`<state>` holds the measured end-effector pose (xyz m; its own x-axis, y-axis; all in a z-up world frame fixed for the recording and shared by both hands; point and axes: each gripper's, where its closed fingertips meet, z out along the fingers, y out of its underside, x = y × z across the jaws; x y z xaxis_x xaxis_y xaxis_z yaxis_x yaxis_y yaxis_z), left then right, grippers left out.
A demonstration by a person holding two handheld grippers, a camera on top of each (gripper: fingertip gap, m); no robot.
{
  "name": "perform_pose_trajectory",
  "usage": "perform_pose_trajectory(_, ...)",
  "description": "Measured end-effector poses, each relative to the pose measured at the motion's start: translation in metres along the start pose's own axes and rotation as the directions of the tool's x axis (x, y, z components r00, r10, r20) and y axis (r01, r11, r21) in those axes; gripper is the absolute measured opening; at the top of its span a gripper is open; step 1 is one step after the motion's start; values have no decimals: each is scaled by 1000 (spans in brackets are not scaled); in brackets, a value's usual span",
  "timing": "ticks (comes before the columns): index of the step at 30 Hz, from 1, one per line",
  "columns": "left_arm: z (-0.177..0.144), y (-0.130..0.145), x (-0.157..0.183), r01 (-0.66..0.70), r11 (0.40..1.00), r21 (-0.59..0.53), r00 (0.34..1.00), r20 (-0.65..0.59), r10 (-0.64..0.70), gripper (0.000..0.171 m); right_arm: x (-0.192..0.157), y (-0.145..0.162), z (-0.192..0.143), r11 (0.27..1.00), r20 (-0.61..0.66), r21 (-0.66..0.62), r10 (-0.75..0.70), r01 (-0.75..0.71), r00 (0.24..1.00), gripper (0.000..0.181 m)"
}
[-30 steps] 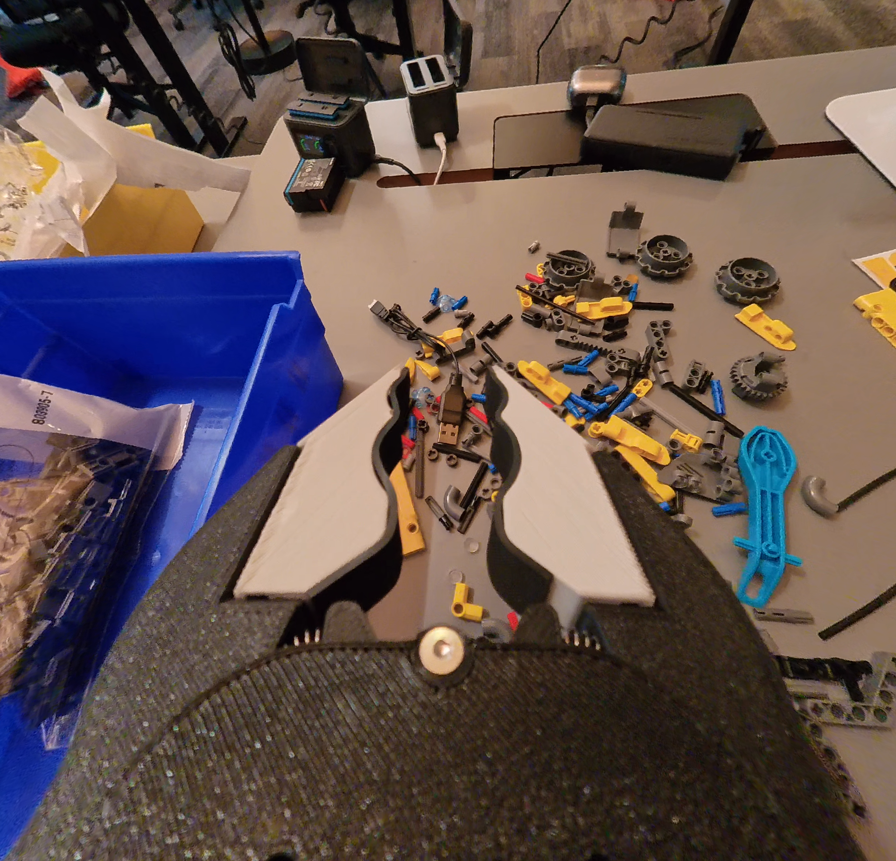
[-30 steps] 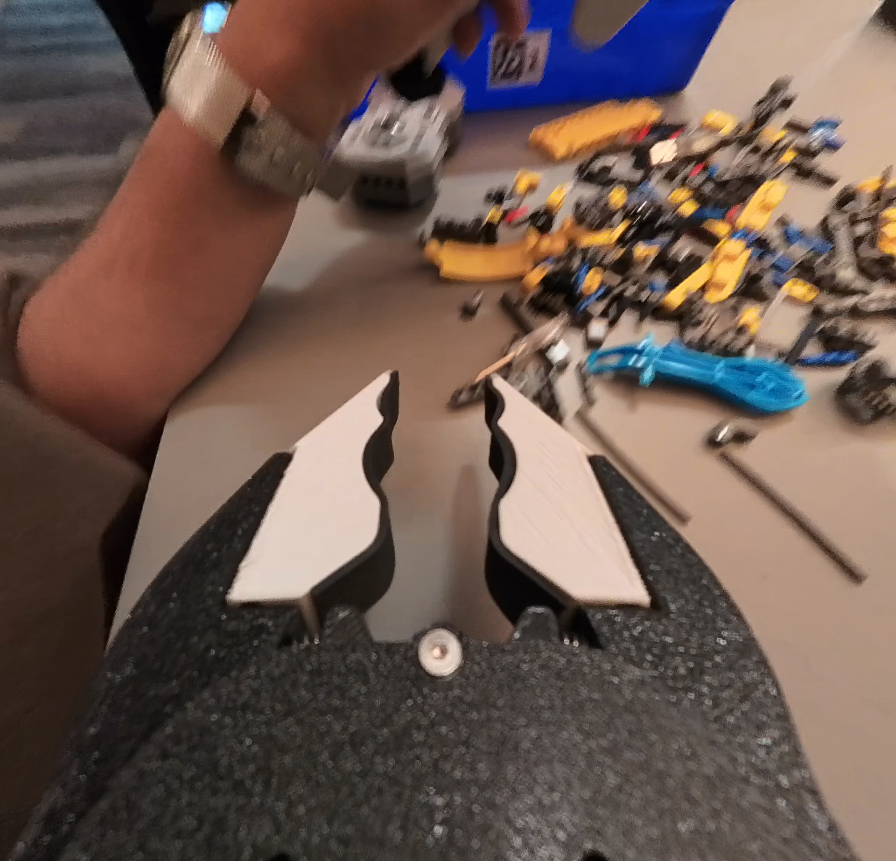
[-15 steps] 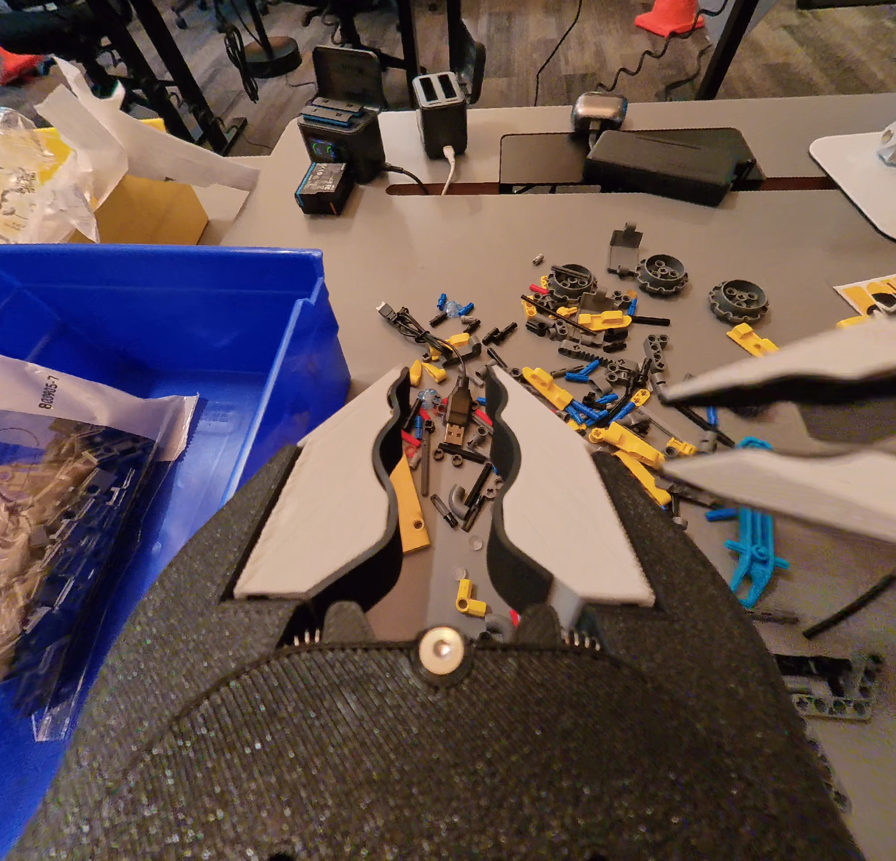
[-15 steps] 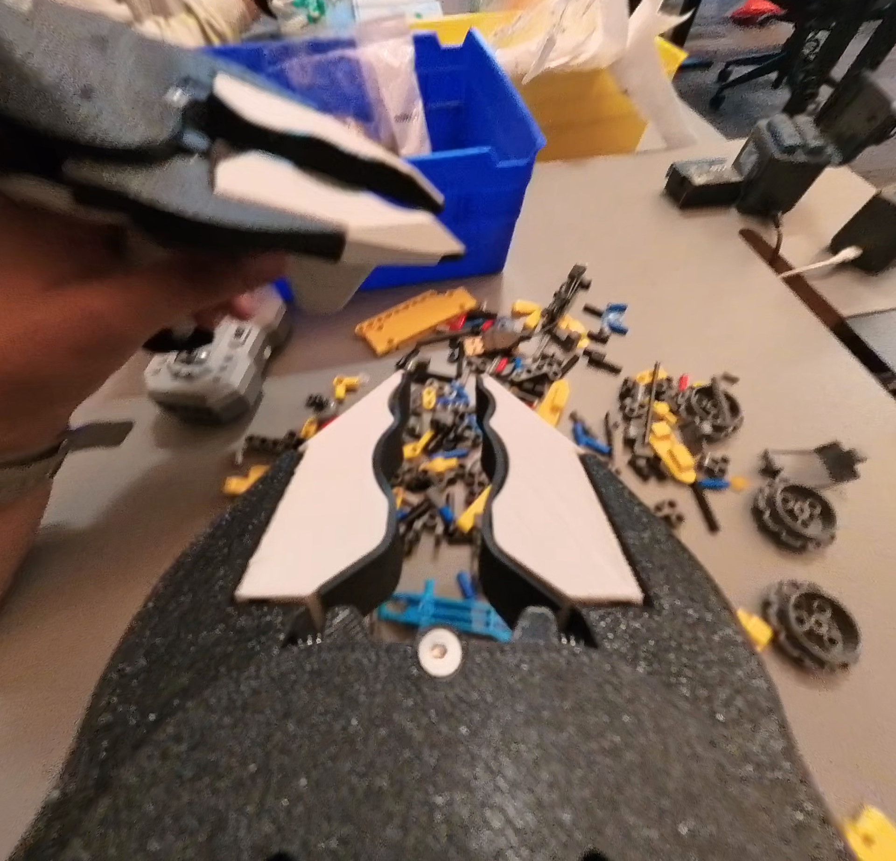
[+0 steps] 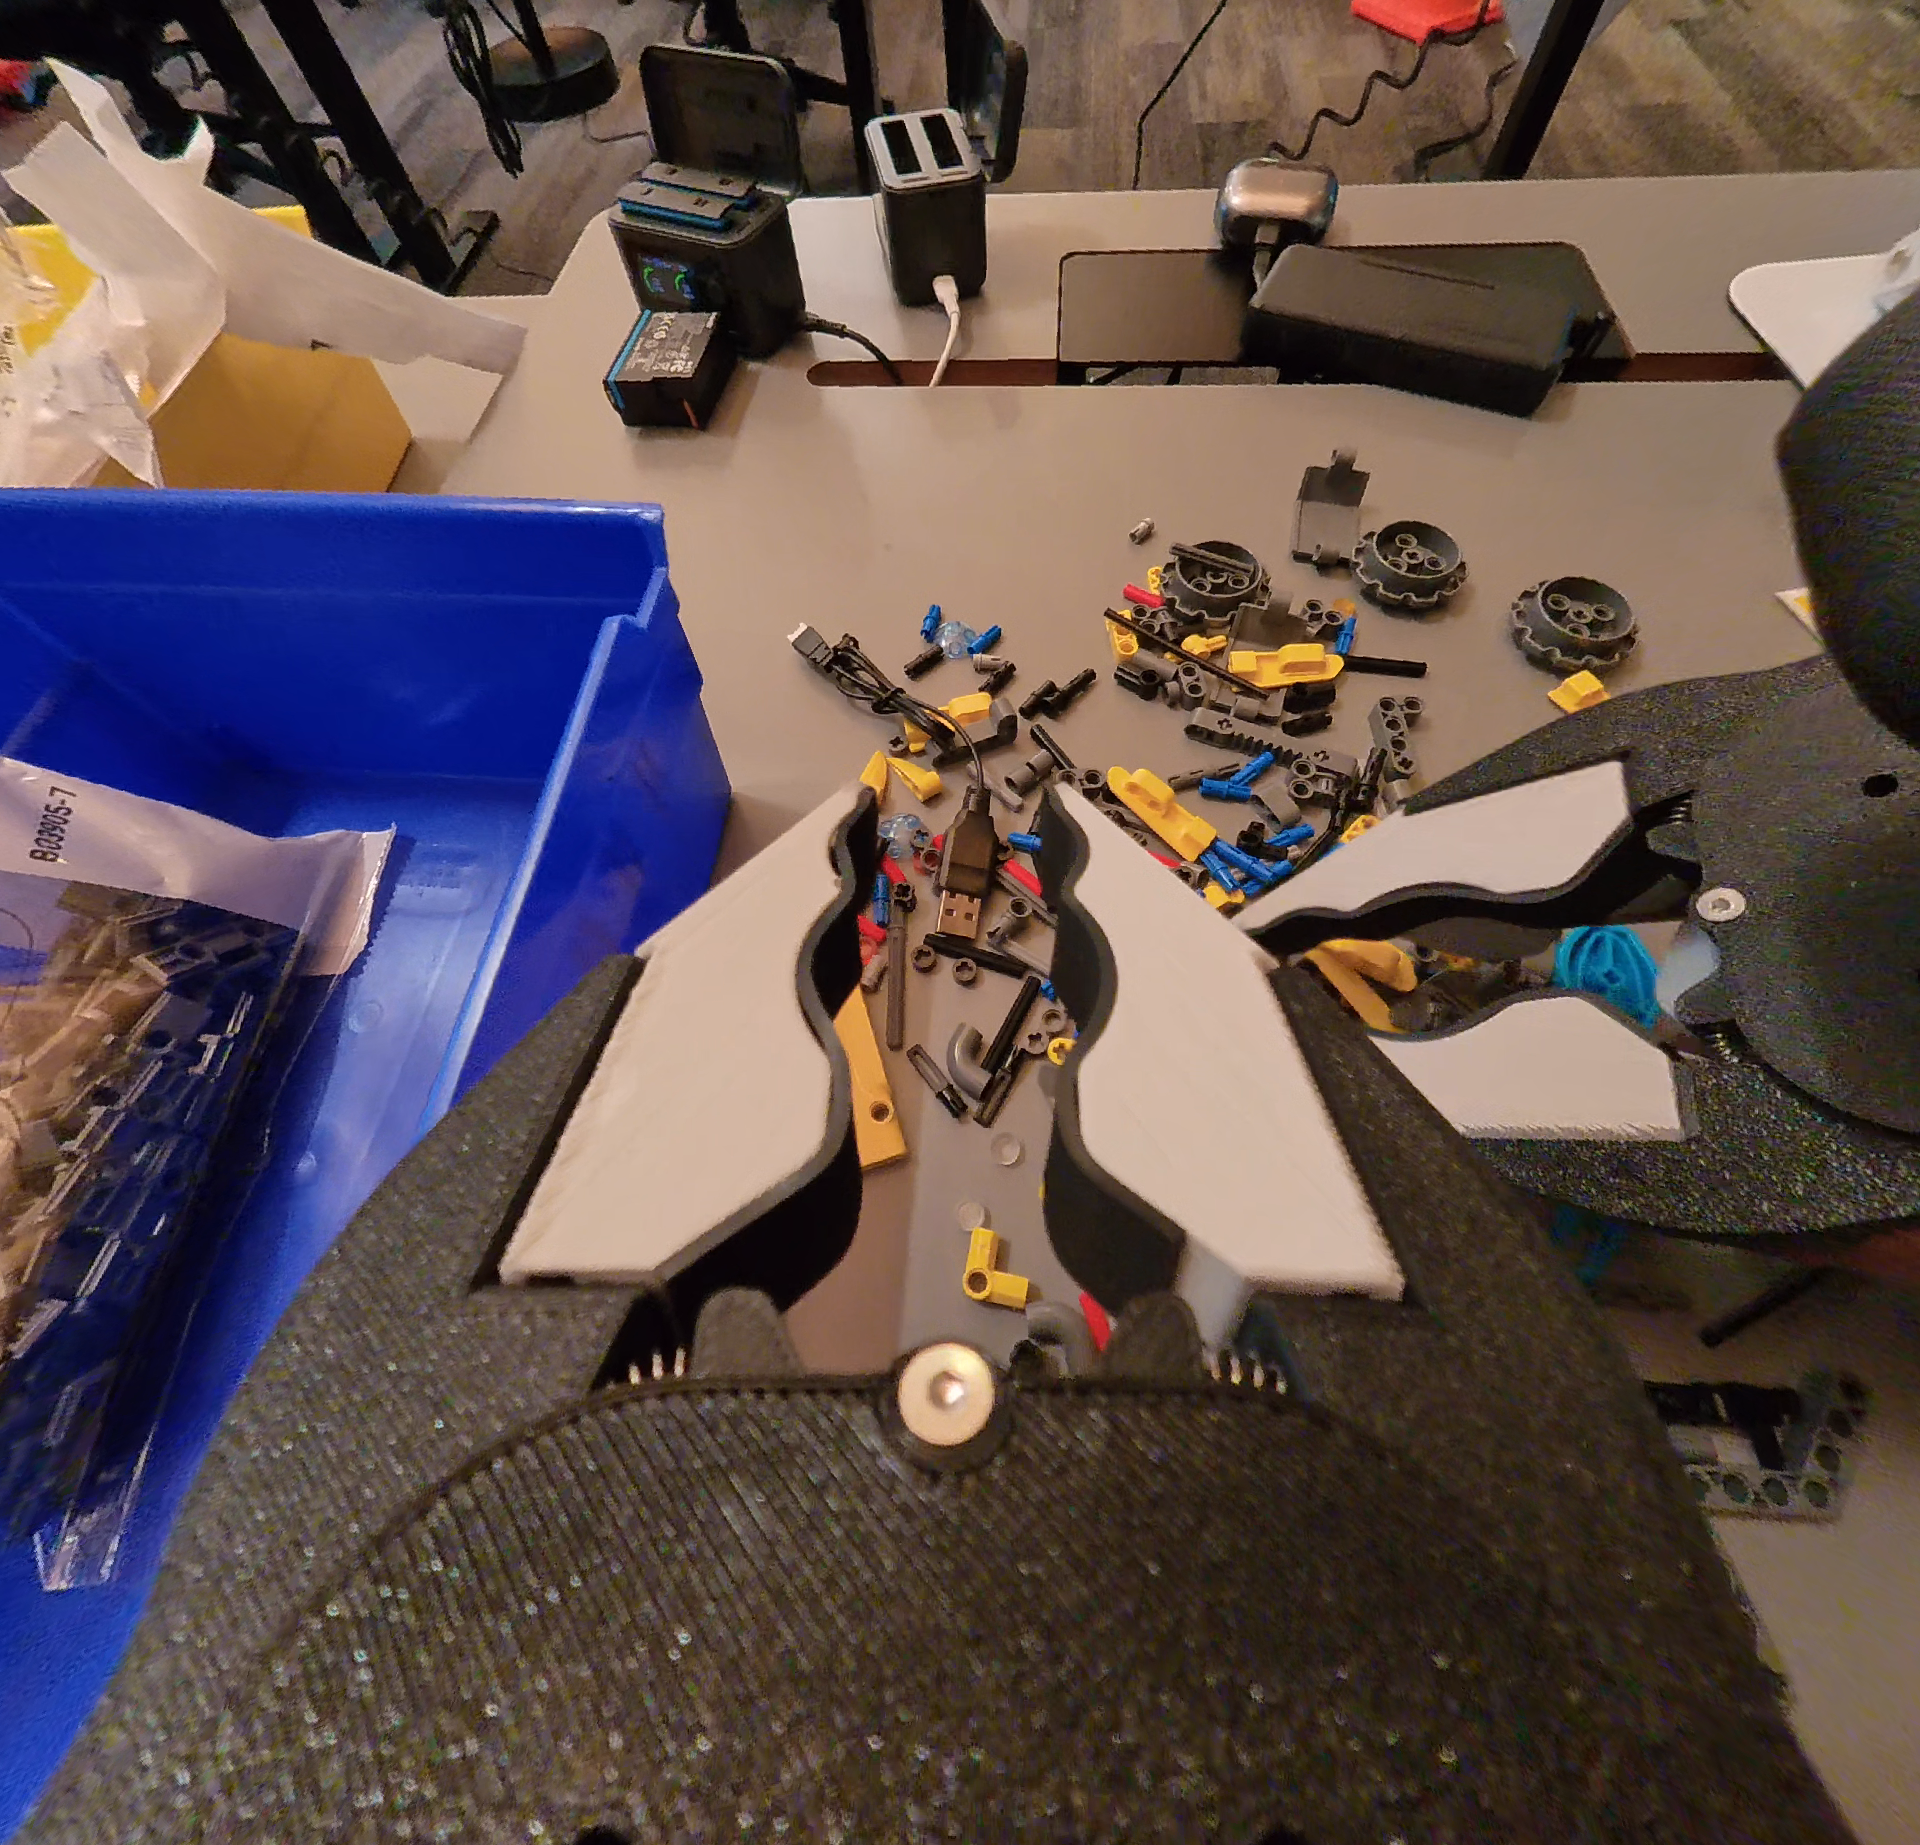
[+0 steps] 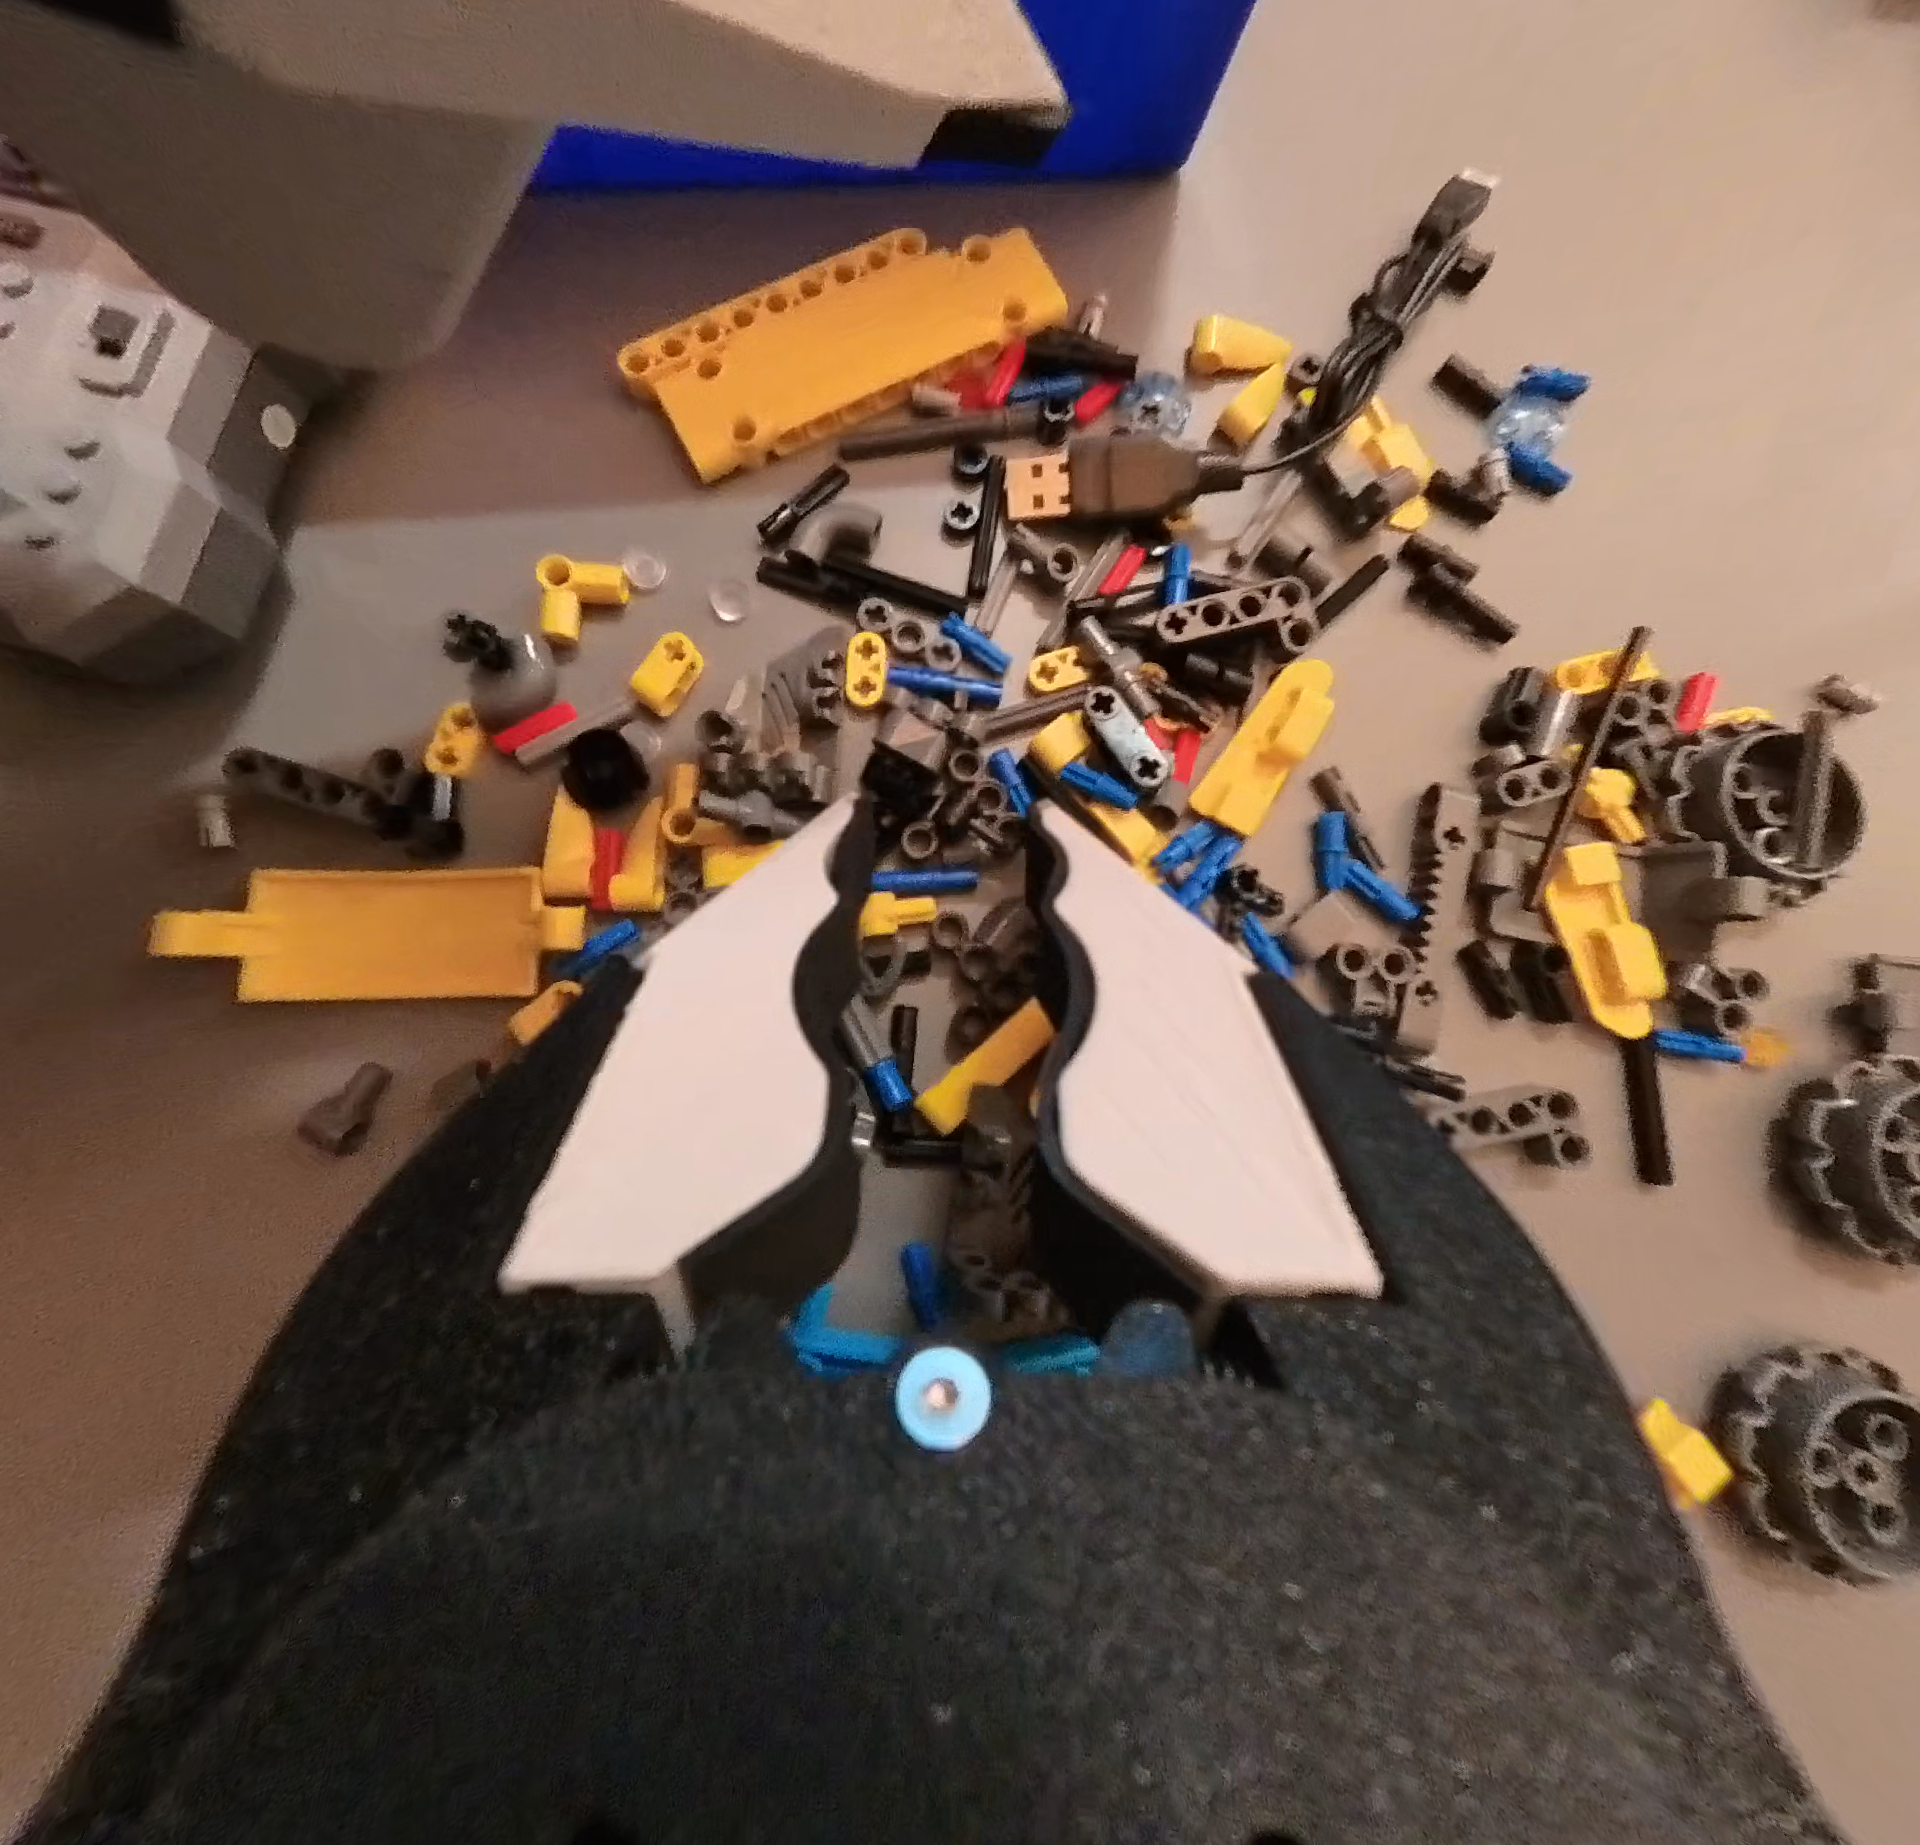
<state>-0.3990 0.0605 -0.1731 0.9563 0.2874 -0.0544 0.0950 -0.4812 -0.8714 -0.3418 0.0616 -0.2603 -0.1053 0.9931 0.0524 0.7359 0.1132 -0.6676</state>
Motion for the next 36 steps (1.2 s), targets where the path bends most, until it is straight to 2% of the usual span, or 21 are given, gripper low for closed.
perform_pose_trajectory(3,1,2,1,-4,1000,-10,1000,-1,4,31,2,1,-2,1000,23,8,20,-20,1000,15)
perform_pose_trajectory(13,2,2,0,-2,1000,-11,1000,-2,2,31,39,-16,-46,988,-51,126,102,-94,994,14)
perform_pose_trajectory(19,2,2,1,-6,1000,-9,1000,-7,6,31,65,-11,-70,984,-139,142,128,-108,982,14)
perform_pose_trajectory(22,2,2,2,-10,1000,-8,1000,-8,10,31,68,-8,-79,976,-128,165,161,-139,979,14)
perform_pose_trajectory(26,3,2,3,-17,1000,-11,1000,-10,17,31,69,-1,-78,969,-82,155,205,-191,975,15)
perform_pose_trajectory(31,3,2,3,-18,1000,-9,1000,-12,18,31,68,22,-57,969,-54,60,245,-241,968,15)
perform_pose_trajectory(36,2,1,3,-19,1000,-3,1000,-15,19,31,56,22,-51,957,41,58,281,-283,959,15)
